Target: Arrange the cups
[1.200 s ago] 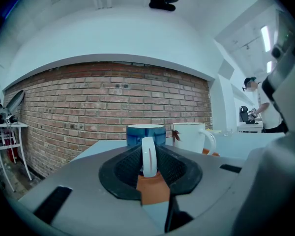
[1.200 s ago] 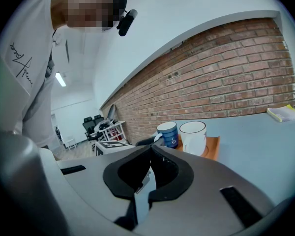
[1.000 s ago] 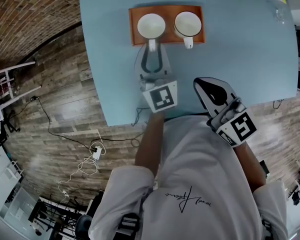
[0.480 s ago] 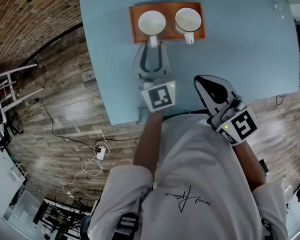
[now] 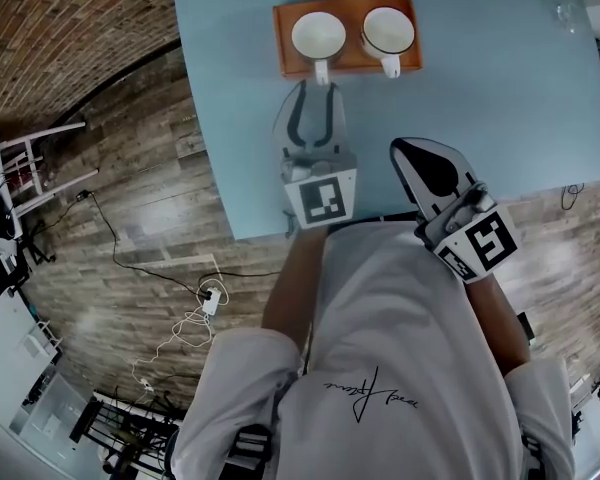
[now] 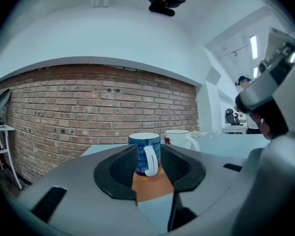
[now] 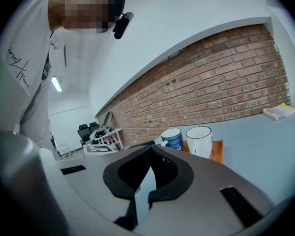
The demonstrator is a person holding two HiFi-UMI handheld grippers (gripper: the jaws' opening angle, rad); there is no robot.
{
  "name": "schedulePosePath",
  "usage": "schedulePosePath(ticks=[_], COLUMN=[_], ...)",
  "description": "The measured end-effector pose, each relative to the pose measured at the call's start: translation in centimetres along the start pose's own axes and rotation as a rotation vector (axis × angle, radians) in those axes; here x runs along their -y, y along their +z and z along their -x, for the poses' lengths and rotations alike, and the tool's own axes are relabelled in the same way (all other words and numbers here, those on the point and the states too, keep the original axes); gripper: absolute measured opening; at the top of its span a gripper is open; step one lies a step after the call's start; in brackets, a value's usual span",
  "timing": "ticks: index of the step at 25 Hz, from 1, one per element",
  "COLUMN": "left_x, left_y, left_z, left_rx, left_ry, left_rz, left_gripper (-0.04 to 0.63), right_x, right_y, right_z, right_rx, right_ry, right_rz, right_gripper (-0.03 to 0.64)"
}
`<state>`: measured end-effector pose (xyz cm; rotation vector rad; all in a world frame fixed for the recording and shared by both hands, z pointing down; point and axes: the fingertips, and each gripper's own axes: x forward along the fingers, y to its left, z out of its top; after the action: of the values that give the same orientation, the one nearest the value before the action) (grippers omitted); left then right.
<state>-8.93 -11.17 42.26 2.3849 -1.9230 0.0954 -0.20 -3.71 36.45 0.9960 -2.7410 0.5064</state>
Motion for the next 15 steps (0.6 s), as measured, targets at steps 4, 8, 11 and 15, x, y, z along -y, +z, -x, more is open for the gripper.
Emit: schedulePosePath(ticks=[4, 8, 11, 15], left_x=[-0.2, 0.1, 0.3, 0.7], left_y=[0.2, 0.8, 1.3, 2.4], left_z=[0.7, 1.3, 1.9, 2.1], left_rx=[-0.005, 0.0, -0.007, -0.001], left_ry=[-0.002, -0.024, -0.043, -0.087], left_rz=[0.015, 0.022, 0.028, 0.024], left_gripper=[0.123, 0.104, 0.03, 0.014], right_x=[-0.2, 0.2, 0.5, 0.5], right_y=[0.3, 0.8, 1.0, 1.7], right_z=[-0.2, 0.0, -0.2, -0.7], right_rx=[0.016, 0.031, 0.027, 0.047], right_ry=[-0.005, -0.028, -0.065, -0.088], right_rz=[0.005, 0.012, 0.046, 0.042], right_gripper=[0.021, 0.021, 0.021, 0.021])
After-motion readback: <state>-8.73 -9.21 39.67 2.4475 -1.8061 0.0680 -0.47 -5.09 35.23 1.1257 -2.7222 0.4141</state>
